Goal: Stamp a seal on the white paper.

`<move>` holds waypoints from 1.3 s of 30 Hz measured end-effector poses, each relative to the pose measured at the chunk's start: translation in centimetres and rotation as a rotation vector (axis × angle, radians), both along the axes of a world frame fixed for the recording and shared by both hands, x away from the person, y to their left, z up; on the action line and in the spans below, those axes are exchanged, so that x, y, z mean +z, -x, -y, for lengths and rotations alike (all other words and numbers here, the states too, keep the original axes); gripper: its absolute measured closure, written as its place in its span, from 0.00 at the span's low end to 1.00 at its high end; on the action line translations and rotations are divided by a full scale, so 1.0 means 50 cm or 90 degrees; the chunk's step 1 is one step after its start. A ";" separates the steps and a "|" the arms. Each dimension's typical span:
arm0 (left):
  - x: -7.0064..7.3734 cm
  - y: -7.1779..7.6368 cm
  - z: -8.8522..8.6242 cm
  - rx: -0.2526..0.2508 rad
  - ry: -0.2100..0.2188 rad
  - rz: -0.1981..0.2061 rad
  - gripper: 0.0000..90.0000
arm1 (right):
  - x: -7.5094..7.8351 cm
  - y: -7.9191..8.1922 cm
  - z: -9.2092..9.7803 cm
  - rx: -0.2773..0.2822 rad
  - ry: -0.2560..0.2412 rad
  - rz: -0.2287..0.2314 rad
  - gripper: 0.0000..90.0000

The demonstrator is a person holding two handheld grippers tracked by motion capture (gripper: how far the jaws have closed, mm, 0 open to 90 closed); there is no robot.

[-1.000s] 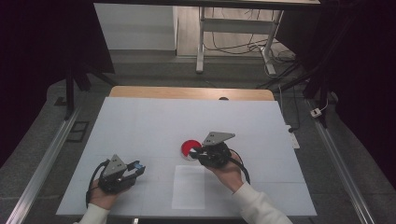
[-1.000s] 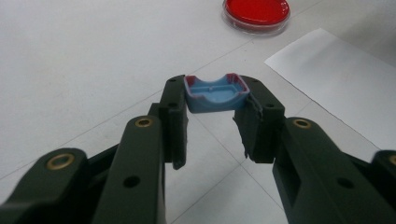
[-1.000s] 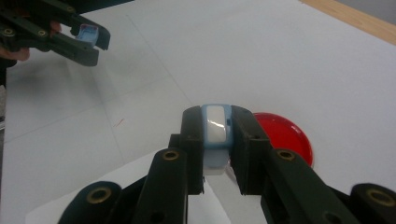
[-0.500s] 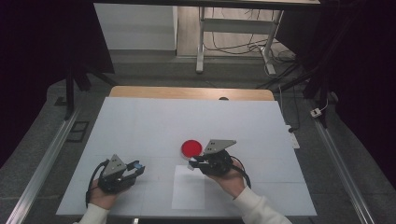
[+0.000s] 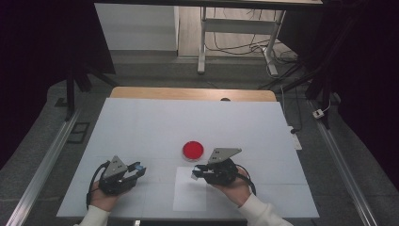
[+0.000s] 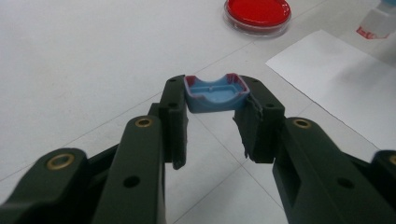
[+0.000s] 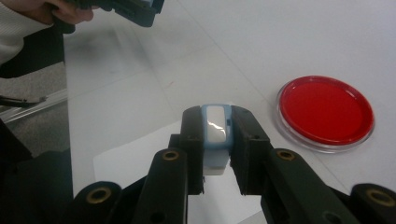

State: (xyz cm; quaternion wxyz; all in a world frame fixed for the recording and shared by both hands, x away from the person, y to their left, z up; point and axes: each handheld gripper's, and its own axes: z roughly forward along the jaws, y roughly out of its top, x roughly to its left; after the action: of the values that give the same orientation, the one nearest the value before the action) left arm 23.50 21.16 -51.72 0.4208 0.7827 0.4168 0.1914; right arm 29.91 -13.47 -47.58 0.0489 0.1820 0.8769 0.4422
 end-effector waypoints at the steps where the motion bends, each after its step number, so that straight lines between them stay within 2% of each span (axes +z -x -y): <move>1: 0.000 0.000 0.000 0.000 0.000 0.000 0.71 | -0.001 0.002 0.000 0.000 0.003 -0.002 0.84; 12: 0.000 -0.001 0.001 -0.002 0.000 -0.001 0.71 | -0.007 0.024 -0.009 0.025 0.008 -0.007 0.84; 18: 0.000 0.000 0.002 -0.002 -0.001 0.000 0.71 | -0.012 0.033 -0.011 0.034 0.024 0.000 0.84; 39: -0.001 0.000 0.002 -0.003 -0.004 0.000 0.71 | -0.040 0.029 -0.021 0.042 0.054 0.012 0.84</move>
State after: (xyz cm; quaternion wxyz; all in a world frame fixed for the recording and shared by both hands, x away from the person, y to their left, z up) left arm 23.50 21.04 -51.75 0.4186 0.7849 0.4147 0.1916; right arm 28.45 -12.41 -49.57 0.0504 0.1463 0.9000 0.4076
